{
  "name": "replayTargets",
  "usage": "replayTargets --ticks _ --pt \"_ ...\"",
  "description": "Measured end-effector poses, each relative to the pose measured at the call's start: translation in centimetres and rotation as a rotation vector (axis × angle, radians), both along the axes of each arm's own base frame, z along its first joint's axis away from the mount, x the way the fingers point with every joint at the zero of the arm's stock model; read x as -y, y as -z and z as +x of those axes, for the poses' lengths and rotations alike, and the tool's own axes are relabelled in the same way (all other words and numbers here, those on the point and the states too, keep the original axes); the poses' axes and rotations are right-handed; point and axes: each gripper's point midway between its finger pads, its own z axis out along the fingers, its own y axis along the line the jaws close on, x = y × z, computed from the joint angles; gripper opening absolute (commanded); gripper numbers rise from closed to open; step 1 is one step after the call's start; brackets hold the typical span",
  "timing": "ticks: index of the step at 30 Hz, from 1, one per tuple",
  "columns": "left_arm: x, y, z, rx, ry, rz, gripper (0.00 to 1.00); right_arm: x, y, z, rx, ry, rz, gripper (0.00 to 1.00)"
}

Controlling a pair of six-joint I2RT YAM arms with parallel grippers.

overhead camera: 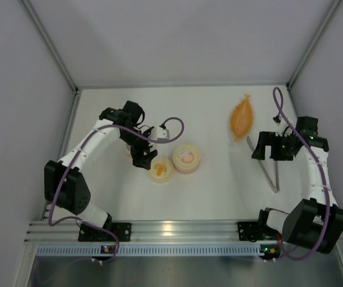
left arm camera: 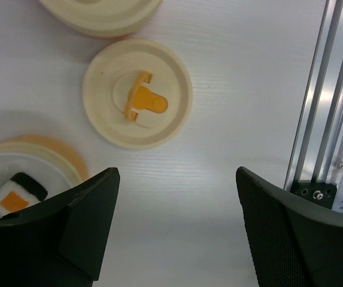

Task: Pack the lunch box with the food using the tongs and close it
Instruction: Pick up the box lid from the center of the board.

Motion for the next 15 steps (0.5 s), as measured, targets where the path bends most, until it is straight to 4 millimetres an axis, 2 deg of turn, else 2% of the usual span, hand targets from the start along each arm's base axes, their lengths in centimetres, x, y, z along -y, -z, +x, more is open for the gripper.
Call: replayTargets --ticks 3,5,11,15 --pt "-0.3 2.5 -1.6 -0.022 0.116 -0.004 0.81 0.0 0.0 0.0 0.001 -0.003 -0.004 0.99" --pt "-0.1 3.3 -1.9 -0.016 0.166 -0.015 0.78 0.1 0.0 0.0 0.001 -0.003 -0.008 0.99" --pt "2.8 6.0 1.0 0.054 0.212 -0.024 0.73 0.3 0.1 0.0 0.000 -0.003 -0.017 1.00" --pt "4.0 7.7 1.8 0.071 0.227 -0.018 0.71 0.3 0.1 0.0 0.000 -0.006 -0.021 0.99"
